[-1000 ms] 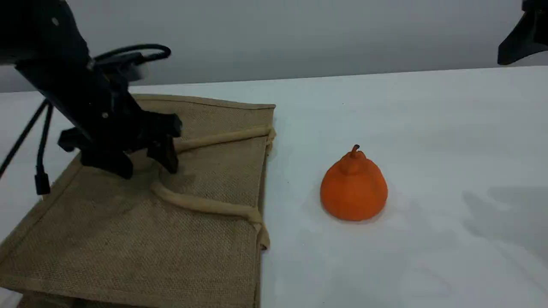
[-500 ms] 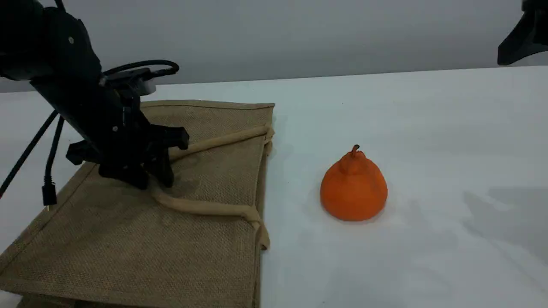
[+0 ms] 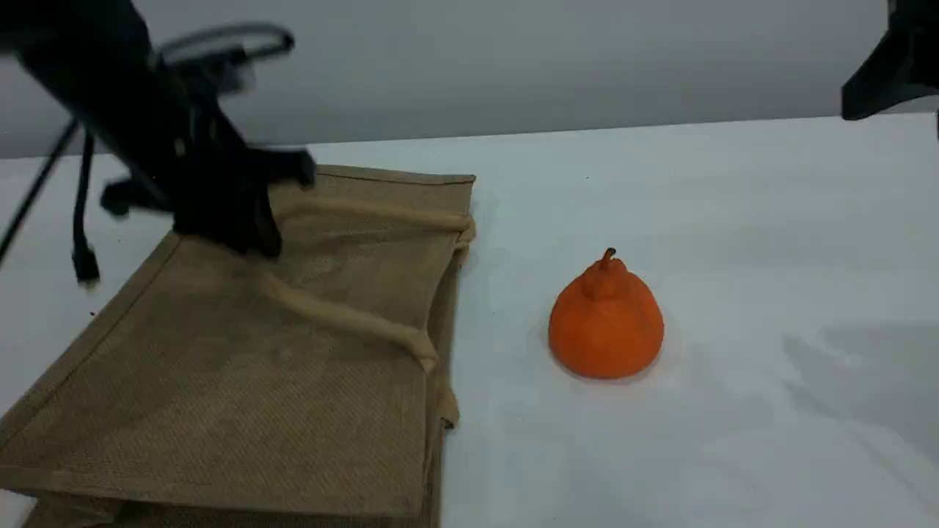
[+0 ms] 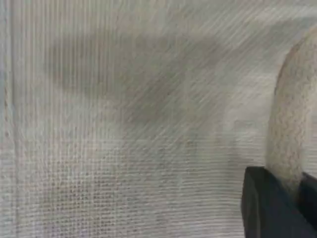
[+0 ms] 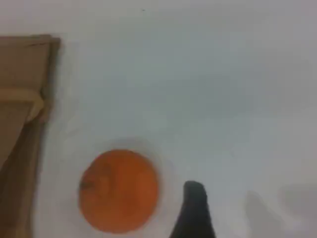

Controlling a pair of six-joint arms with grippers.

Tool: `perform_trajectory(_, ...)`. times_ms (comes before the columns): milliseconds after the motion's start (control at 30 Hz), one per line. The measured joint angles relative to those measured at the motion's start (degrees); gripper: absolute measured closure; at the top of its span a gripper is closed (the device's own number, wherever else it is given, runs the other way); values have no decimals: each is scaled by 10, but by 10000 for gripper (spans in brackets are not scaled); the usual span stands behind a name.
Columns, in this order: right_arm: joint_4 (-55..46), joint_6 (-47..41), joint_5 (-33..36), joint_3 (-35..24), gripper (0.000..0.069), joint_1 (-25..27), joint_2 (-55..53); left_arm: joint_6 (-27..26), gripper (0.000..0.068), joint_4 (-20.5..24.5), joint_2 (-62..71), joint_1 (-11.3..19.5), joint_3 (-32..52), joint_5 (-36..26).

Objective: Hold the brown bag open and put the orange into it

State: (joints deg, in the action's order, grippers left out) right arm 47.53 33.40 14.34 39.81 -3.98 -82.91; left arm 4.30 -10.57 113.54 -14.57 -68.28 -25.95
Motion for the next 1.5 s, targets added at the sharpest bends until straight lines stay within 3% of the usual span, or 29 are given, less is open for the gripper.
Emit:
perform_trajectory(200, 45, 39, -64, 0, 201, -72, -29, -27, 595, 6, -79, -13, -57, -105)
perform_trajectory(433, 49, 39, -140, 1, 201, -157, -116, -26, 595, 48, -159, -48, -114, -199)
perform_trajectory(667, 49, 42, -158, 31, 201, -212, -191, -26, 595, 61, -177, -62, -145, -254)
perform_trajectory(967, 48, 52, -160, 94, 201, -248, -272, -43, 595, 60, -177, -71, -199, -327)
perform_trajectory(1300, 48, 59, -175, 146, 202, -247, -347, -56, 595, 60, -177, -96, -211, -346)
perform_trajectory(1400, 46, 65, -193, 150, 246, -247, -360, -64, 595, 60, -177, -96, -211, -354)
perform_trajectory(1500, 44, 75, -197, 150, 398, -247, -362, -71, 595, 60, -177, -96, -211, -358)
